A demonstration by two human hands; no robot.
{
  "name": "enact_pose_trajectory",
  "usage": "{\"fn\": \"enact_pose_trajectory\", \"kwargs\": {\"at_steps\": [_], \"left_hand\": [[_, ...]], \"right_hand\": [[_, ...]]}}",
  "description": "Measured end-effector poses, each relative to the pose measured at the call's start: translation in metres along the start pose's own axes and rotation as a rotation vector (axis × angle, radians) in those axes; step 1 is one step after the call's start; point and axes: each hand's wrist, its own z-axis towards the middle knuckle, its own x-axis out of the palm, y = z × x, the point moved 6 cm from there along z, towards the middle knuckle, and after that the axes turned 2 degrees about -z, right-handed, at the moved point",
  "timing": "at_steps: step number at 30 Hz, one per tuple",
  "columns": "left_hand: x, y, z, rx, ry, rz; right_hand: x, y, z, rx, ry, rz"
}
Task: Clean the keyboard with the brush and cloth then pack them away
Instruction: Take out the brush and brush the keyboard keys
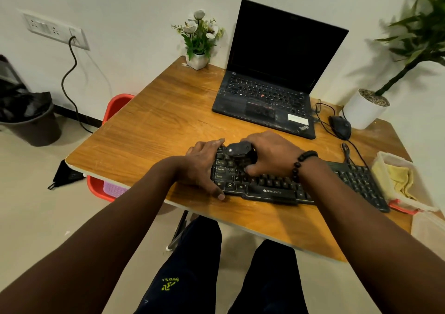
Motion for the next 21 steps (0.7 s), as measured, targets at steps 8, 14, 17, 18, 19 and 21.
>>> {"fn": "enact_pose_trajectory", "kwargs": {"at_steps": [8, 14, 17, 18, 19, 21], "left_hand": [[0.003, 0.006, 0.003, -0.029, 0.006, -0.001], [0.001, 0.001, 0.000, -0.014, 0.006, 0.012], [0.002, 0.004, 0.003, -0.011, 0.006, 0.015], [0.003, 0.005, 0.005, -0.011, 0.005, 0.026], [0.003, 0.005, 0.006, -0.007, 0.003, 0.036], [0.004, 0.006, 0.007, -0.004, -0.001, 0.027]], "right_hand": [[0.003, 0.008, 0.012, -0.021, 0.107, -0.058], [0.006, 0.009, 0.012, -0.013, 0.061, 0.039], [0.003, 0.009, 0.017, -0.034, 0.007, -0.053], [0.002, 0.010, 0.018, -0.056, -0.024, -0.045], [0.002, 0.012, 0.017, -0.067, -0.032, -0.012], [0.006, 0.012, 0.014, -0.060, 0.026, 0.040]]}}
